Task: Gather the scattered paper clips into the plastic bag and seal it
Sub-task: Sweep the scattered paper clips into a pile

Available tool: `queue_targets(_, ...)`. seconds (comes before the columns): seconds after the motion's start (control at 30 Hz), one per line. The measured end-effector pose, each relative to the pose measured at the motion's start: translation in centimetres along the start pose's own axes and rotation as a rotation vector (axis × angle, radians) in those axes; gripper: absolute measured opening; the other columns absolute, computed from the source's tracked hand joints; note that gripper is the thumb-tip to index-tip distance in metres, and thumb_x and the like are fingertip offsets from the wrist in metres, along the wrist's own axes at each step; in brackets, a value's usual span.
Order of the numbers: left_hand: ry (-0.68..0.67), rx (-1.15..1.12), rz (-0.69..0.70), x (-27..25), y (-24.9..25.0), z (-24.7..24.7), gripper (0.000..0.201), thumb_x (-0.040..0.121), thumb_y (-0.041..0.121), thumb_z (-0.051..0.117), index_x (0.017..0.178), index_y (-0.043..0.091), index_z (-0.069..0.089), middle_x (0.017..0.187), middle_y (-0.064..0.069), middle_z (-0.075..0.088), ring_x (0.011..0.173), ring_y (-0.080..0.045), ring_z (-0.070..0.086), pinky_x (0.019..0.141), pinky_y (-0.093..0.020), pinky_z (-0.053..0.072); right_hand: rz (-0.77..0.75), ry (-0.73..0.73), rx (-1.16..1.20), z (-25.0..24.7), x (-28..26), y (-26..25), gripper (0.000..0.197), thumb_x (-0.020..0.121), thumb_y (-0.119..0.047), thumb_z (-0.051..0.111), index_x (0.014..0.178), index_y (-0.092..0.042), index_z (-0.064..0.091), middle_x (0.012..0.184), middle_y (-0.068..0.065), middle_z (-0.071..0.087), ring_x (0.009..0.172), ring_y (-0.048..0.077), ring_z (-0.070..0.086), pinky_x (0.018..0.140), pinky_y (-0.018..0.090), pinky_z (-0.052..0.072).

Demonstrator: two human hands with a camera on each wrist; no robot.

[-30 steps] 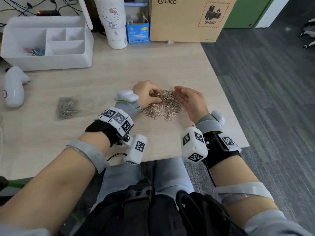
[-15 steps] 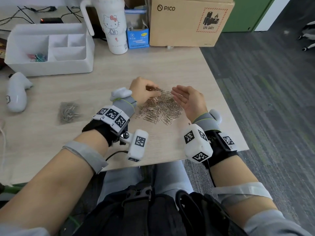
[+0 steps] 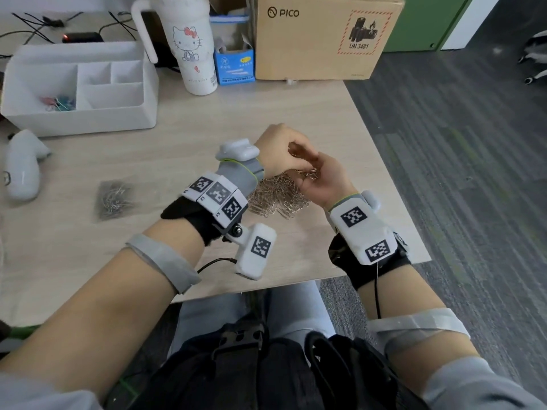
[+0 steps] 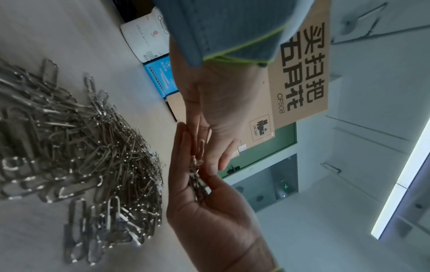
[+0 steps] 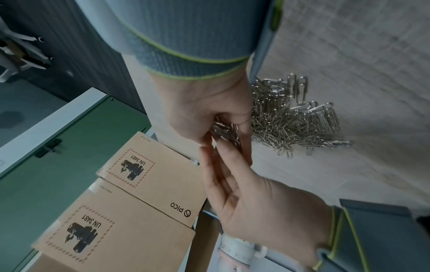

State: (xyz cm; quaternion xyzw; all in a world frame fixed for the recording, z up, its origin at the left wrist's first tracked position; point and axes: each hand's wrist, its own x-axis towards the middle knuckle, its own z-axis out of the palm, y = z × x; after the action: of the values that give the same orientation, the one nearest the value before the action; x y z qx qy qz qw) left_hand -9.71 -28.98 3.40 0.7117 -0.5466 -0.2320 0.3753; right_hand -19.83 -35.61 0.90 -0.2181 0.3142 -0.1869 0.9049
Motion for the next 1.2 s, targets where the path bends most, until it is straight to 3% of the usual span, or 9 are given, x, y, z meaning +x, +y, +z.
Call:
queue_targets(0.2,0.167,0.086,-0.059,-0.5,-0.3,-1.5,0.025,0.076,0.013,0.068,0.101,0.013,0.07,0.106,-0.005,0.069,0.097,-0.013,0.063,0.078,-0.012,0.045,0.001,-0.003,0.136,-1.3,-0.4,-0.7,0.028,0.097,-0.006,0.034,0.092,0.012,0.055,0.08,0.03,0.067,0.069,0.04,0.069,0.077,0.039,0.055)
queue_targets(0.3,-0.059,0.33,-0.193,-1.1,-1.6,-1.2,0.069,0.059,0.051,0.076,0.122,0.027,0.057,0.13,-0.004,0.055,0.125,-0.024,0.044,0.101,-0.033,0.038,-0.014,0.02,0.121,-2.0,-0.5,-1.2,0.029,0.097,-0.008,0.033,0.094,0.011,0.054,0.078,0.029,0.068,0.068,0.037,0.07,0.074,0.037,0.057)
queue_targets(0.37,-0.196,0.515,-0.252,-1.7,-1.9,-0.2,0.088,0.051,0.058,0.079,0.129,0.034,0.047,0.136,-0.001,0.044,0.127,-0.028,0.032,0.102,-0.043,0.031,-0.022,0.032,0.08,-2.4,-0.6,-1.6,0.03,0.097,-0.01,0.033,0.093,0.008,0.055,0.076,0.024,0.07,0.067,0.033,0.071,0.073,0.034,0.057)
queue_targets(0.47,-0.199,0.534,-0.219,-2.1,-2.6,1.3,0.085,0.046,0.055,0.082,0.122,0.035,0.051,0.131,0.0,0.044,0.122,-0.027,0.032,0.099,-0.041,0.032,-0.032,0.059,0.081,-3.0,-0.7,-1.8,0.03,0.097,-0.011,0.032,0.094,0.006,0.056,0.077,0.023,0.071,0.072,0.033,0.071,0.081,0.036,0.054)
queue_targets(0.6,-0.116,0.358,-0.174,-1.8,-3.4,1.4,0.052,0.06,0.04,0.081,0.107,0.027,0.065,0.113,-0.009,0.054,0.107,-0.029,0.048,0.092,-0.038,0.042,-0.045,0.082,0.154,-3.7,-0.6,-1.7,0.028,0.095,-0.008,0.033,0.093,0.01,0.055,0.077,0.028,0.069,0.089,0.038,0.063,0.082,0.04,0.053)
queue_targets(0.73,-0.031,0.279,-0.146,-1.8,-3.5,1.2,0.029,0.069,0.022,0.077,0.097,0.018,0.071,0.101,-0.011,0.061,0.089,-0.026,0.057,0.081,-0.033,0.043,-0.076,0.092,0.186,-3.8,-0.5,-1.6,0.025,0.095,-0.005,0.033,0.1,0.01,0.053,0.095,0.03,0.063,0.106,0.041,0.058,0.081,0.043,0.054)
queue_targets(0.97,0.077,0.136,-0.172,-1.7,-4.2,0.5,0.022,0.068,0.013,0.078,0.089,0.012,0.073,0.091,-0.013,0.071,0.069,-0.014,0.053,0.067,-0.021,0.041,-0.071,0.109,0.159,-3.5,-0.5,-1.5,0.03,0.097,-0.009,0.033,0.096,0.012,0.054,0.09,0.032,0.063,0.092,0.04,0.061,0.084,0.045,0.052)
queue_targets(1.1,0.134,0.072,-0.154,-1.5,-3.8,-0.4,0.024,0.067,0.013,0.079,0.09,0.007,0.073,0.078,-0.005,0.066,0.049,0.011,0.052,0.055,-0.009,0.038,-0.043,0.092,0.142,-2.8,-0.6,-1.3,0.032,0.097,-0.011,0.032,0.095,0.012,0.054,0.097,0.032,0.059,0.094,0.041,0.06,0.084,0.046,0.052)
queue_targets(1.2,0.109,0.014,-0.112,-1.1,-2.8,-1.2,0.024,0.068,0.011,0.078,0.091,0.005,0.072,0.08,-0.006,0.067,0.056,0.008,0.056,0.065,-0.009,0.045,-0.042,0.091,0.1,-1.8,-0.9,-1.0,0.03,0.097,-0.011,0.033,0.089,0.011,0.053,0.097,0.027,0.058,0.094,0.039,0.059,0.077,0.044,0.054)
